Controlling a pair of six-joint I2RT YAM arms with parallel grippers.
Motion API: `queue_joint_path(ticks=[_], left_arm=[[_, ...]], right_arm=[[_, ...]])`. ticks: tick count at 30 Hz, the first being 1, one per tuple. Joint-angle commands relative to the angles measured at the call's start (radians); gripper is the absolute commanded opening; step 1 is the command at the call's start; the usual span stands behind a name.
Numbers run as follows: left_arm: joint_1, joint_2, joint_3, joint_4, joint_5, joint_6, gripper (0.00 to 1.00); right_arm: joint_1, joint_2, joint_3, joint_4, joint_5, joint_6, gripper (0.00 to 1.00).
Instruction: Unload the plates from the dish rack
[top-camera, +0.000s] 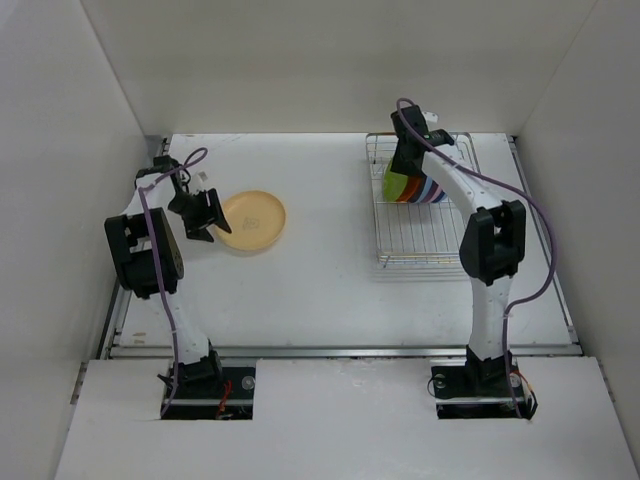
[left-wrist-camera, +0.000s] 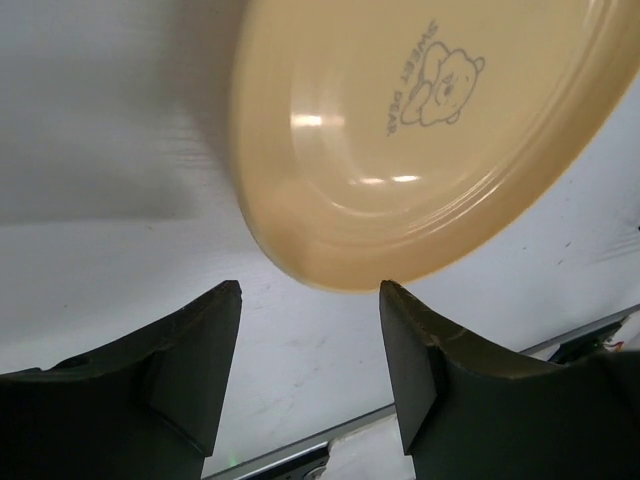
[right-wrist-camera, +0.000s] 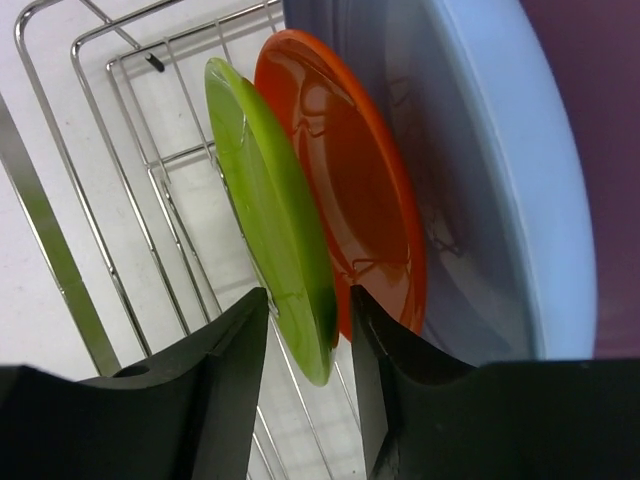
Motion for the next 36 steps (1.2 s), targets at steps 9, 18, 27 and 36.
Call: queue_joint_path(ticks=[9, 18, 27, 36], left_arm=[[0.000, -0.283, 0.015, -0.135, -0.008, 0.061, 0.56], [-0.053, -0.354, 0.075, -0.196, 0.037, 0.092, 0.59], [-0.053, -0.385, 0.104, -0.206, 0.055, 0.083, 0.60], [-0.053, -0.454, 0.090, -0.299, 0.036, 0.178, 0.60]], right_arm=[[0.003, 0.032, 0.073, 0.022, 0.023, -0.038, 0.00], [0.092, -0.126, 0.182, -0.093, 0.269, -0.098, 0.00], [0.202, -0.307, 0.187, -0.192, 0.354, -0.119, 0.00], [0.296, -0.358, -0.311, 0.115, -0.687, -0.245, 0.00]])
